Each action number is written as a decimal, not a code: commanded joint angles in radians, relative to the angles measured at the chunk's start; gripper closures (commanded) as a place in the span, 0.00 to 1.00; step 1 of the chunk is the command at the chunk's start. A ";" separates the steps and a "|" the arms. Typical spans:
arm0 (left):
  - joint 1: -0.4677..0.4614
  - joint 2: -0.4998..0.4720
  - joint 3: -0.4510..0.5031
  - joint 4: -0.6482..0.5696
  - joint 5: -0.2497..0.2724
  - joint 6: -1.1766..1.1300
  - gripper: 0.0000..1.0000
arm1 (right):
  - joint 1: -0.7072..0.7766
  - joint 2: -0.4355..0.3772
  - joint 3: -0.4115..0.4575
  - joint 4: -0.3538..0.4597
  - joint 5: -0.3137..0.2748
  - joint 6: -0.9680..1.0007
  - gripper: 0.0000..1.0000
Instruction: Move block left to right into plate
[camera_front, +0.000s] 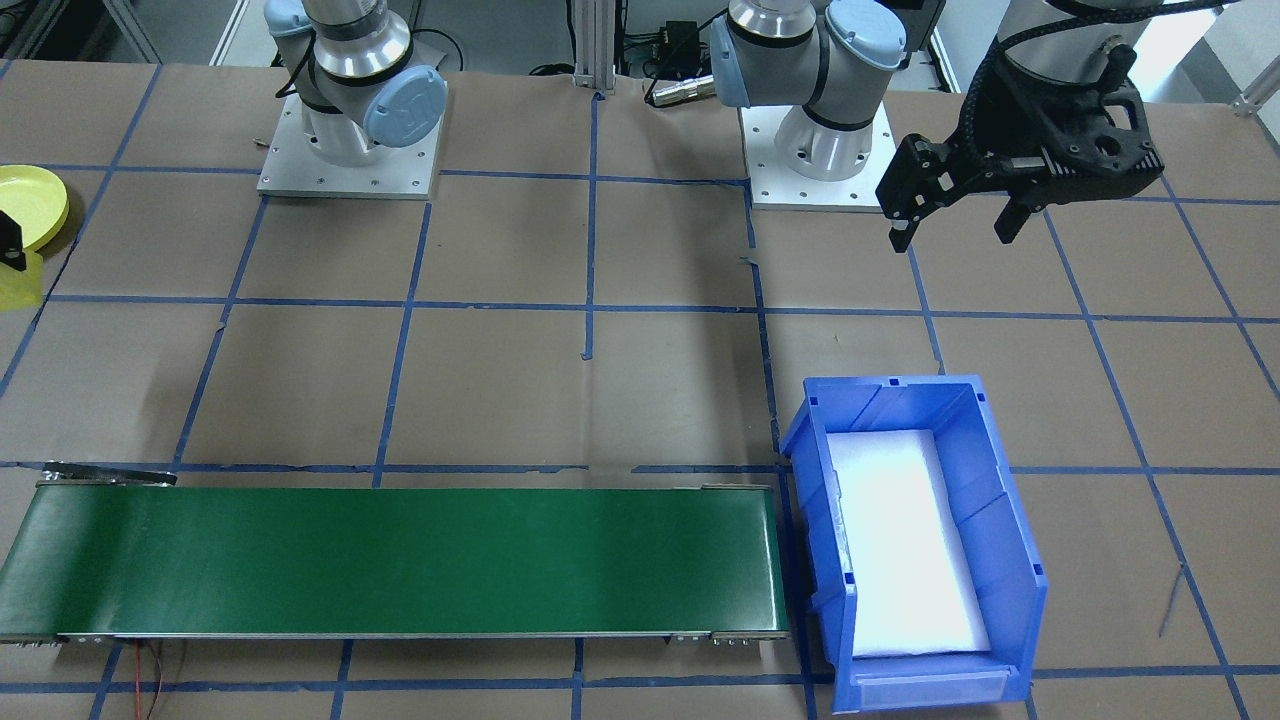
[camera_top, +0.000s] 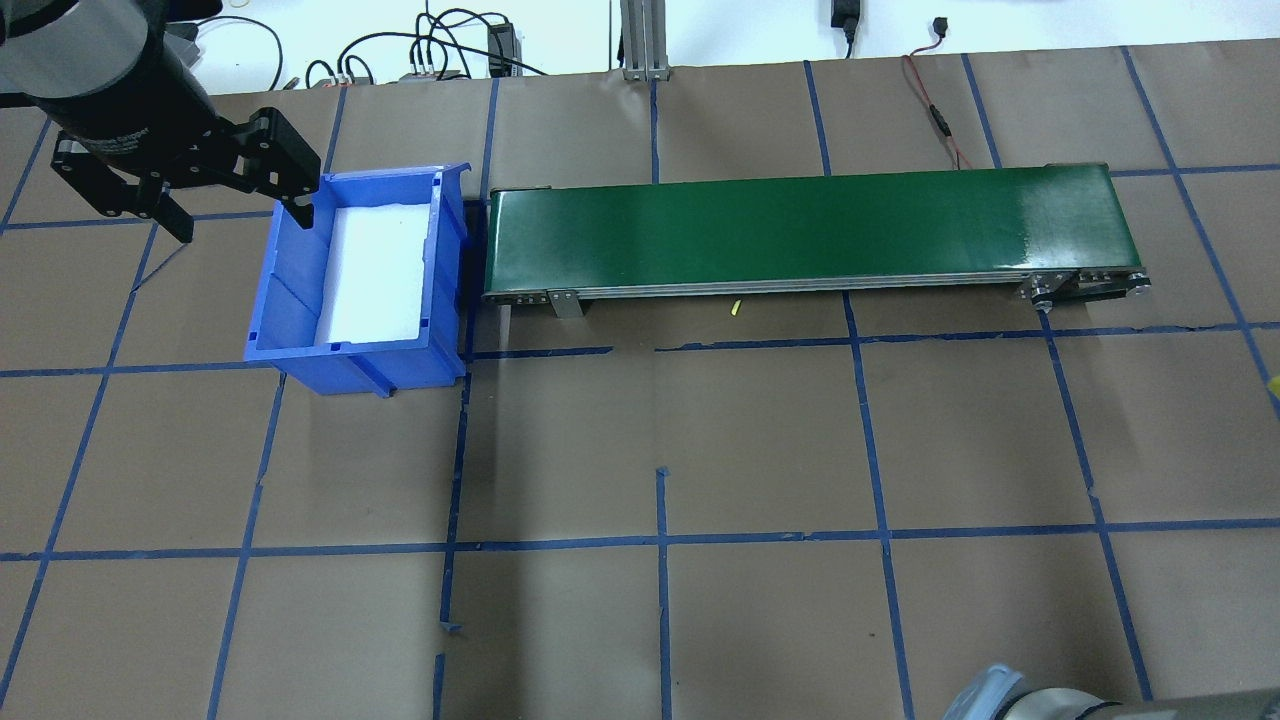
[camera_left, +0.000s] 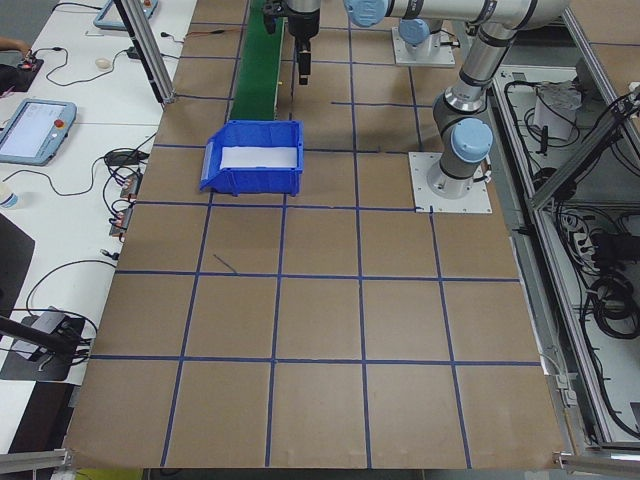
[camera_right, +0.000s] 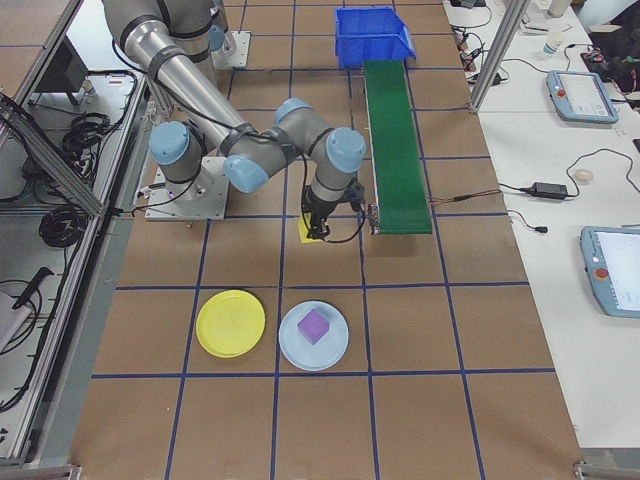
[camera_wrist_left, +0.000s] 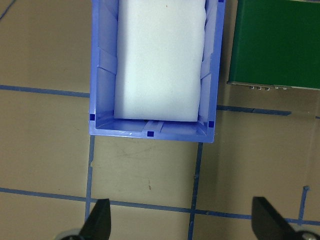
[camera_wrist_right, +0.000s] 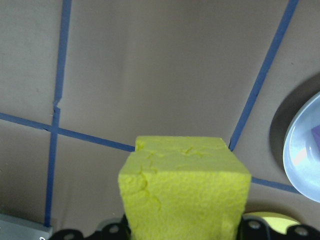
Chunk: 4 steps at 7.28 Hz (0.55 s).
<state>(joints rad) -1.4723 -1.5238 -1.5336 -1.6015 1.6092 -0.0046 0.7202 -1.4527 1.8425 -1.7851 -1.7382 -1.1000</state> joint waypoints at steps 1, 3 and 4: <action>0.000 0.011 0.000 0.000 0.000 0.000 0.00 | -0.236 0.021 0.139 -0.228 -0.001 -0.217 0.85; 0.000 0.011 -0.010 0.000 0.000 0.000 0.00 | -0.349 0.076 0.199 -0.417 -0.004 -0.308 0.79; 0.000 0.011 -0.010 0.000 0.000 0.000 0.00 | -0.378 0.080 0.201 -0.418 -0.026 -0.316 0.74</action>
<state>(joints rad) -1.4726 -1.5131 -1.5411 -1.6015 1.6092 -0.0046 0.3934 -1.3881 2.0292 -2.1620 -1.7464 -1.3887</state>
